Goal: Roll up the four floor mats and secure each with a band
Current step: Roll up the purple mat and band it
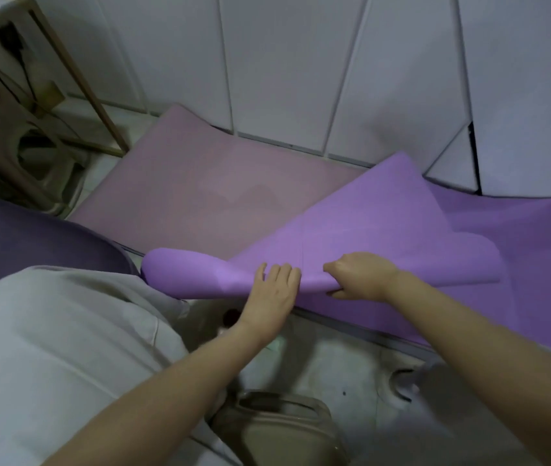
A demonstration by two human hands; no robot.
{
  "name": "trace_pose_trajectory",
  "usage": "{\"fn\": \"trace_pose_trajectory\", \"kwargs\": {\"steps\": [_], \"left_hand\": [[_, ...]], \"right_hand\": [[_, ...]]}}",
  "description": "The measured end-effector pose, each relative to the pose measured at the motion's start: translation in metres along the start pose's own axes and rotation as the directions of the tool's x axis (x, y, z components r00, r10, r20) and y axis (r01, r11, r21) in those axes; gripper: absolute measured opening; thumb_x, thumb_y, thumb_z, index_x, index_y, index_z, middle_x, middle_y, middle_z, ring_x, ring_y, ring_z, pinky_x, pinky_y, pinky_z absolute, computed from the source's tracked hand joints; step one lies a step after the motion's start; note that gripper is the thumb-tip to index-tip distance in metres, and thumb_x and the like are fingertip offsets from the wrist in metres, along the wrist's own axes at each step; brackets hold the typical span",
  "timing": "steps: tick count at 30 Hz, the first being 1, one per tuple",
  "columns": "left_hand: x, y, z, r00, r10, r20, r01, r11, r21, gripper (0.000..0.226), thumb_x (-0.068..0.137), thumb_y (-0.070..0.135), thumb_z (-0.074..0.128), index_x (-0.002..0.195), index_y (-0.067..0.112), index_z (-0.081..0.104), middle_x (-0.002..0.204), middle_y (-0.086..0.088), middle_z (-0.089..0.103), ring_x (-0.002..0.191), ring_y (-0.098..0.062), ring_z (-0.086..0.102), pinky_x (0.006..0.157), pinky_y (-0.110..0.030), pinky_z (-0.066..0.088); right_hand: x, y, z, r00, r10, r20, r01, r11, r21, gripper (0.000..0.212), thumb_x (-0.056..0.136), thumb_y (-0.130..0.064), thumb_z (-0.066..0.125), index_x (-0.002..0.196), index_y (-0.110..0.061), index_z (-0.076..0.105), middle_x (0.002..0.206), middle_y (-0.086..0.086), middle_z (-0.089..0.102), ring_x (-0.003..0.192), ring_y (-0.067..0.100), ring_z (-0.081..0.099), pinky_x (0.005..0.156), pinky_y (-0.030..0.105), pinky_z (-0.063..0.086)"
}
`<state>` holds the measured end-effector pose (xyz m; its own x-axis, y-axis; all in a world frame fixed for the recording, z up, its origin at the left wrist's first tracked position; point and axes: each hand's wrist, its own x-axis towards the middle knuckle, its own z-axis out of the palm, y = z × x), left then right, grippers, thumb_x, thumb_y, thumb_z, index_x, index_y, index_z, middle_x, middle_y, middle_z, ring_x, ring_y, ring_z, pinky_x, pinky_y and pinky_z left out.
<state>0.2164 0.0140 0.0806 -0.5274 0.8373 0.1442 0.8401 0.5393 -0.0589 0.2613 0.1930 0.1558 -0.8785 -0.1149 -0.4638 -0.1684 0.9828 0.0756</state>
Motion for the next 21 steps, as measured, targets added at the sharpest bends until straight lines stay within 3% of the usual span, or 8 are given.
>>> {"fn": "trace_pose_trajectory", "kwargs": {"steps": [3,5,7,10,13,16,18,21], "left_hand": [[0.005,0.001,-0.002,0.987,0.002,0.158,0.031,0.978,-0.206,0.049,0.062,0.026,0.082,0.098,0.01,0.053,0.081,-0.008,0.063,0.072,-0.03,0.062,0.061,-0.032,0.041],[0.01,0.0,-0.002,0.956,-0.021,0.292,0.1,0.96,-0.261,0.048,0.084,0.03,0.064,0.124,0.008,0.049,0.109,-0.011,0.064,0.1,-0.034,0.061,0.074,-0.037,0.042],[0.011,0.002,0.003,0.901,-0.005,0.434,0.137,0.952,-0.275,0.052,0.092,0.034,0.053,0.136,0.012,0.04,0.126,-0.01,0.058,0.115,-0.031,0.054,0.086,-0.038,0.04],[0.012,-0.002,0.003,0.881,-0.001,0.473,0.19,0.916,-0.353,0.047,0.091,0.035,0.054,0.131,0.013,0.046,0.129,-0.01,0.057,0.116,-0.031,0.053,0.089,-0.037,0.041],[0.015,-0.006,0.003,0.851,0.075,0.52,0.216,0.853,-0.476,0.032,0.085,0.031,0.06,0.113,0.014,0.057,0.119,-0.009,0.062,0.108,-0.031,0.056,0.083,-0.034,0.044],[0.015,-0.007,0.003,0.782,0.176,0.598,0.244,0.796,-0.554,0.028,0.08,0.026,0.067,0.106,0.016,0.062,0.109,-0.008,0.066,0.1,-0.03,0.06,0.08,-0.032,0.047],[0.014,-0.007,0.004,0.767,0.169,0.619,0.228,0.83,-0.509,0.032,0.078,0.03,0.069,0.107,0.019,0.062,0.11,-0.006,0.066,0.1,-0.029,0.06,0.08,-0.032,0.047],[0.007,-0.004,0.008,0.875,0.053,0.481,0.16,0.906,-0.392,0.034,0.081,0.035,0.063,0.109,0.018,0.054,0.111,-0.004,0.062,0.102,-0.029,0.057,0.075,-0.032,0.041]], "right_hand": [[-0.004,-0.002,0.004,0.997,-0.026,0.077,0.023,0.999,0.042,0.041,0.088,-0.045,0.056,0.114,-0.013,0.053,0.116,0.012,0.062,0.107,0.03,0.056,0.08,0.033,0.041],[-0.008,-0.002,0.009,0.997,-0.019,0.078,0.015,0.998,0.057,0.052,0.085,-0.055,0.056,0.117,-0.013,0.051,0.114,0.011,0.062,0.106,0.03,0.057,0.079,0.034,0.041],[-0.012,-0.005,0.018,0.999,0.004,-0.052,-0.003,0.999,0.038,0.059,0.08,-0.059,0.061,0.115,-0.012,0.053,0.11,0.01,0.062,0.101,0.031,0.058,0.076,0.036,0.043],[-0.019,-0.014,0.035,0.977,0.063,-0.206,-0.085,0.991,-0.102,0.068,0.04,-0.057,0.085,0.084,-0.011,0.064,0.077,0.008,0.061,0.07,0.027,0.061,0.066,0.033,0.049],[-0.02,-0.02,0.048,0.958,0.101,-0.268,-0.126,0.989,-0.077,0.08,0.019,-0.05,0.088,0.08,-0.013,0.053,0.065,0.004,0.056,0.057,0.023,0.056,0.062,0.032,0.045],[-0.02,-0.017,0.054,0.975,0.082,-0.209,-0.089,0.996,-0.026,0.076,0.017,-0.051,0.088,0.073,-0.015,0.052,0.054,0.0,0.055,0.042,0.02,0.054,0.04,0.021,0.035],[-0.017,-0.014,0.053,0.984,0.054,-0.168,-0.057,0.998,-0.016,0.065,0.022,-0.055,0.088,0.065,-0.017,0.057,0.05,-0.002,0.058,0.038,0.02,0.055,0.035,0.018,0.03],[-0.014,-0.012,0.047,0.995,-0.004,-0.1,0.001,1.0,-0.03,0.05,0.071,-0.049,0.073,0.098,-0.011,0.058,0.089,0.009,0.07,0.078,0.029,0.067,0.058,0.031,0.043]]}}
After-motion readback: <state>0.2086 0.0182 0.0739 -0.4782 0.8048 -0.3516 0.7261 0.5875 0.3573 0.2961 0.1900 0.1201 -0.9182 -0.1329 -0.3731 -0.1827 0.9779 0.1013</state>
